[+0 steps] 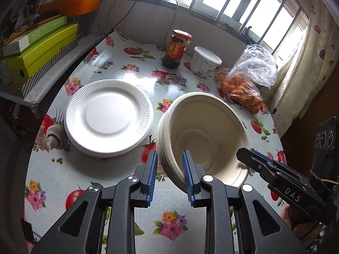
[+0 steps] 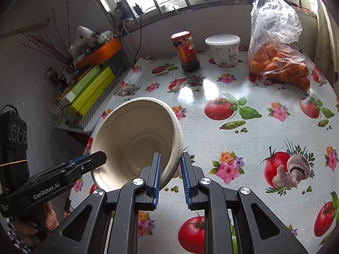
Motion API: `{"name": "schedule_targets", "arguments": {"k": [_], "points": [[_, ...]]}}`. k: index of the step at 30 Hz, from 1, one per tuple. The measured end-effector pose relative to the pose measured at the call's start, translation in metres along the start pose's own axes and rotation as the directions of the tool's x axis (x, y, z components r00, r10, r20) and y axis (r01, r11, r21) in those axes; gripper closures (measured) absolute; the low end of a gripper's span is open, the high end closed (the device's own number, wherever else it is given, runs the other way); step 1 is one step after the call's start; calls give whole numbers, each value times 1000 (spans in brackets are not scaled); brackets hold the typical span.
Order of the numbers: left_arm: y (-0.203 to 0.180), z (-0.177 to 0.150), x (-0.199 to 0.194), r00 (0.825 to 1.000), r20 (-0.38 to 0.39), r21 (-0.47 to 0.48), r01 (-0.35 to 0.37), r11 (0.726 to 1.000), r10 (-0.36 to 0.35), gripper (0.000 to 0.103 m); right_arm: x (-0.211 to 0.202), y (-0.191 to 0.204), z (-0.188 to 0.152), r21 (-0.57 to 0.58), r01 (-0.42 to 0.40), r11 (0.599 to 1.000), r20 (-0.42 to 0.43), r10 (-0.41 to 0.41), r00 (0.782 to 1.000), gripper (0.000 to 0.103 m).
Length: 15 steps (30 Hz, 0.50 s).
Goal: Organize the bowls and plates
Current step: 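Lift the nested beige bowls and carry them toward the white plate stack, then lower the nested bowls onto the white plate stack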
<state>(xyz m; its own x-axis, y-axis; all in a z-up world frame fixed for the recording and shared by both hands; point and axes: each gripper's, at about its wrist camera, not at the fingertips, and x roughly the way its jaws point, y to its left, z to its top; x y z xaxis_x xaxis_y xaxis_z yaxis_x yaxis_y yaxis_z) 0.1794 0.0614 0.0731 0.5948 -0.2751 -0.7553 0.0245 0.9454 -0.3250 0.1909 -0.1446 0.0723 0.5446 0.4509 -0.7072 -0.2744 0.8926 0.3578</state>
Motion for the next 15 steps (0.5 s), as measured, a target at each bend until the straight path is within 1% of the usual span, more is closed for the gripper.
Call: {"name": "schedule_targets", "arguments": {"k": [9, 15], "points": [[29, 7, -16, 999, 27, -25, -39, 999, 40, 78, 17, 33, 8, -35, -36, 999, -18, 35, 999, 84], [50, 12, -20, 997, 27, -51, -66, 997, 67, 78, 33, 55, 17, -51, -59, 997, -40, 57, 998, 84]]}}
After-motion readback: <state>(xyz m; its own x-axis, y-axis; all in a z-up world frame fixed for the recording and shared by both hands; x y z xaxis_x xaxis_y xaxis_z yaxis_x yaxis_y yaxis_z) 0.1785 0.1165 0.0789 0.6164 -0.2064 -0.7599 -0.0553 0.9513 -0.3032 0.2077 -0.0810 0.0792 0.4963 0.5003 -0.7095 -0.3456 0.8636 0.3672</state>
